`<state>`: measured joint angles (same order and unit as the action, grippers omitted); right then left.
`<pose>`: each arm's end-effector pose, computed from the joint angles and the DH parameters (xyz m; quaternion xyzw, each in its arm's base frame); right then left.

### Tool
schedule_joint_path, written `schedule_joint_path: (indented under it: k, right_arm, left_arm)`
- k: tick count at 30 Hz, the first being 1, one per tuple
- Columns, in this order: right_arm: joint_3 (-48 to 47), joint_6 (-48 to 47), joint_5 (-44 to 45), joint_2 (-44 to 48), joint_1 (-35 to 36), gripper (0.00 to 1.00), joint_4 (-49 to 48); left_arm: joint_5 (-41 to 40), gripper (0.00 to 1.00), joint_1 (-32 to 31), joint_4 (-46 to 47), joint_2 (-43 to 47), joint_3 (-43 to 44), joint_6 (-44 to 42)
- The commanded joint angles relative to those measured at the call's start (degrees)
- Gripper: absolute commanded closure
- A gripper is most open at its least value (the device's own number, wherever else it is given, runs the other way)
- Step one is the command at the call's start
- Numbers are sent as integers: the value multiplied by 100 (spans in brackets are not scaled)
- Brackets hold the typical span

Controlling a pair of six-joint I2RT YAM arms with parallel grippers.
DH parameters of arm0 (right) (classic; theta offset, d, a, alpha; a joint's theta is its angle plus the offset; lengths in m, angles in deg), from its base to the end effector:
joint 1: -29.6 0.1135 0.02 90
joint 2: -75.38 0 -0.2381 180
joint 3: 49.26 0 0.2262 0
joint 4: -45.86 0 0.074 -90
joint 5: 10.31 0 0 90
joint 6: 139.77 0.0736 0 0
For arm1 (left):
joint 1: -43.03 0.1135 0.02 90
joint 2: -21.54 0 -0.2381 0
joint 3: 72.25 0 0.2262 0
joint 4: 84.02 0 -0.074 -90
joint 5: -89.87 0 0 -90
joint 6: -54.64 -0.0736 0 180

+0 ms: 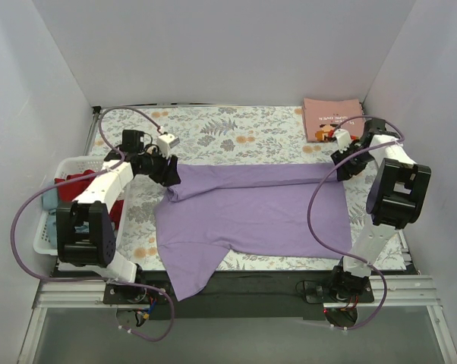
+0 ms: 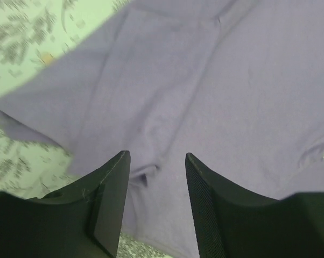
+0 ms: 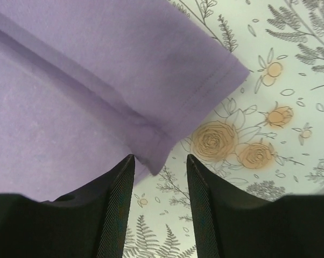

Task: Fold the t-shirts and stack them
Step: Fold the tshirt

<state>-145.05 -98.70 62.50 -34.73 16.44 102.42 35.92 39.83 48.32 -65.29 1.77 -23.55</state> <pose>0.3636 -0.0627 0.1448 -0.3231 0.9203 0.0416 0.2167 0.2903 -0.0596 0.1849 0.0096 0.9228 -0.3283 0.2012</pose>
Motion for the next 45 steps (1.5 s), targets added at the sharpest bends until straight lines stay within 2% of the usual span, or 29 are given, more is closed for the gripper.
schedule_joint_path:
  k: [1,8,15,22,37,45]
  right_arm:
    - [-625,-416,154,174,-37,50,611]
    - [-1004,-74,-144,25,209,46,779]
    - [-916,67,-127,-318,446,50,796]
    - [-714,76,-65,-433,464,50,796]
    - [-494,50,269,-609,464,55,796]
    - [-494,32,278,-582,456,55,796]
  left_arm:
    - [236,54,22,-297,-606,842,137]
    - [-28,52,-294,-192,-1722,1615,330]
    - [-537,52,-611,168,-2197,1696,348]
    - [-1004,51,-796,661,-2251,1599,286]
    - [-1250,52,-778,521,-2611,1862,93]
    - [-679,69,-813,327,-1962,1634,23]
